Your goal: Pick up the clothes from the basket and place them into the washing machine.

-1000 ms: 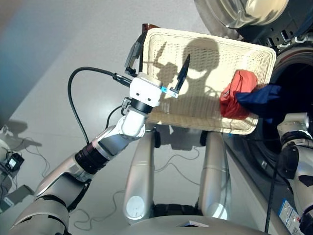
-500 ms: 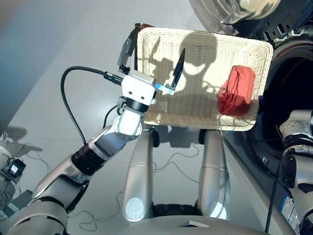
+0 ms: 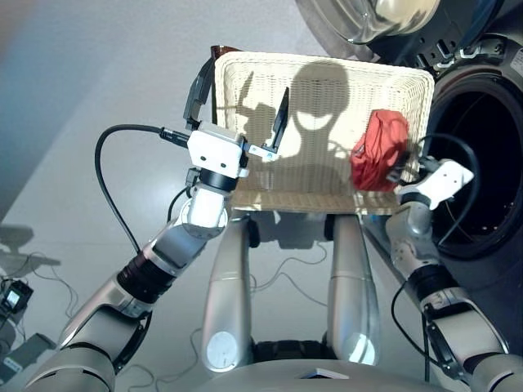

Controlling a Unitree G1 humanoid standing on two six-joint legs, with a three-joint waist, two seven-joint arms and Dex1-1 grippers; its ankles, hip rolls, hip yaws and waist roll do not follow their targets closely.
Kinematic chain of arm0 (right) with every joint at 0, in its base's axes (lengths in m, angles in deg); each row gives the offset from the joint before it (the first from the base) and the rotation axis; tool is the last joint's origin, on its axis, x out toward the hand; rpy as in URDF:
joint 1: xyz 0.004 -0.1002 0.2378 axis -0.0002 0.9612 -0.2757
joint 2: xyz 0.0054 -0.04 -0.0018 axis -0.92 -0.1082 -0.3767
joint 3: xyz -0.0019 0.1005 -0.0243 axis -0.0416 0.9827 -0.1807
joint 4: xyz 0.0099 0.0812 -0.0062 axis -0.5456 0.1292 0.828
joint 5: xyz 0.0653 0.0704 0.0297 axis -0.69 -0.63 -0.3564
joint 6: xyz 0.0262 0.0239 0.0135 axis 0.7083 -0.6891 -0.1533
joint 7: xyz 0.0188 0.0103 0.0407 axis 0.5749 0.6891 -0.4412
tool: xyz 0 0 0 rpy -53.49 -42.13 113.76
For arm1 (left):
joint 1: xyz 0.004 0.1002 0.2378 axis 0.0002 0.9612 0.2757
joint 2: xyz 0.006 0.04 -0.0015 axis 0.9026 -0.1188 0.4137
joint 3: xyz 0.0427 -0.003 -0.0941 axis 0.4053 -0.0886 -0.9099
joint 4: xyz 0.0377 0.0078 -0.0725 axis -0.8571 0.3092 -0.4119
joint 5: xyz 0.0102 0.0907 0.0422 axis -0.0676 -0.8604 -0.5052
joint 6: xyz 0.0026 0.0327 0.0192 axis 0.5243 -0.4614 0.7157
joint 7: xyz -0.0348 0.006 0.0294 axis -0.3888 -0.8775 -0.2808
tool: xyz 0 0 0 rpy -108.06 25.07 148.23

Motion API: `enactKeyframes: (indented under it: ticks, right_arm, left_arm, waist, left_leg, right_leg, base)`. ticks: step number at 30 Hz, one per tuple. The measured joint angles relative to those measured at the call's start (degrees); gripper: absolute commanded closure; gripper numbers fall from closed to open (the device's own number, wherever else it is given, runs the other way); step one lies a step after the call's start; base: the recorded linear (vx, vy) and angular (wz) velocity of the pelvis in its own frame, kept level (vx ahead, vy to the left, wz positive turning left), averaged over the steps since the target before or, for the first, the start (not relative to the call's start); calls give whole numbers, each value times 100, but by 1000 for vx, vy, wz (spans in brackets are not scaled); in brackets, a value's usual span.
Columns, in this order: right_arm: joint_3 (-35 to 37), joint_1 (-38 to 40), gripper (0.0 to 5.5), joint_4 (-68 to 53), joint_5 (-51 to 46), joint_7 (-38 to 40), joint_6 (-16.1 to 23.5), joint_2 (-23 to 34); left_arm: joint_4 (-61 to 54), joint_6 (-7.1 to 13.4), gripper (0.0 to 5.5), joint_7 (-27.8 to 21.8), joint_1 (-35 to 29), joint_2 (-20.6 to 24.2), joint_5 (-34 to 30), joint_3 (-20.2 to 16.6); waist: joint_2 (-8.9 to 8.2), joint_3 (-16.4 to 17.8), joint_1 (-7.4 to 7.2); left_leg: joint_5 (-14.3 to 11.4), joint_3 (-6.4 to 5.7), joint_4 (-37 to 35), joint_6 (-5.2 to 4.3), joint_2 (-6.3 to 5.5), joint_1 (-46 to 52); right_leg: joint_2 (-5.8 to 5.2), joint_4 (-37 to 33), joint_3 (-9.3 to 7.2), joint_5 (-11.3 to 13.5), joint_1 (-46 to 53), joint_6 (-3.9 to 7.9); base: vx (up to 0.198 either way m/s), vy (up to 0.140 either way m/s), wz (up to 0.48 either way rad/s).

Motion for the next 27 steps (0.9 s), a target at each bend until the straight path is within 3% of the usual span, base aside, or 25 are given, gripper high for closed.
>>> enactKeyframes:
  ticks: [8,13,20,27]
  right_arm:
    - [-478,-623,0,96,759,-287,-350,-70]
    - [-453,-1200,0,1209,816,-203,-507,-339]
    - [-180,-1786,0,2818,734,-178,-770,-467]
    - [11,-2170,0,3521,570,-220,-885,-542]
  left_arm:
    - [-4,2,0,-180,1,-62,4,0]
    - [-5,3,0,-281,-6,-222,52,-4]
    - [-10,5,0,-369,-67,-378,168,1]
    - [-6,2,0,-405,-64,-392,171,5]
  waist:
    - [-2,1,-3]
    - [1,-1,65]
    - [13,-3,302]
    - [51,-8,321]
  left_leg:
    - [1,2,3,-7,27,11]
    - [2,5,-2,-11,24,16]
    - [16,6,-1,-34,6,15]
    - [0,-2,-10,-71,4,-46]
  right_leg:
    - [32,22,8,5,-11,-20]
    - [30,15,9,9,-8,-27]
    - [18,87,14,-13,-34,-37]
    - [18,109,7,-48,-118,-81]
  base:
    - [0,0,0]
    - [0,0,0]
    - [0,0,0]
    - [0,0,0]
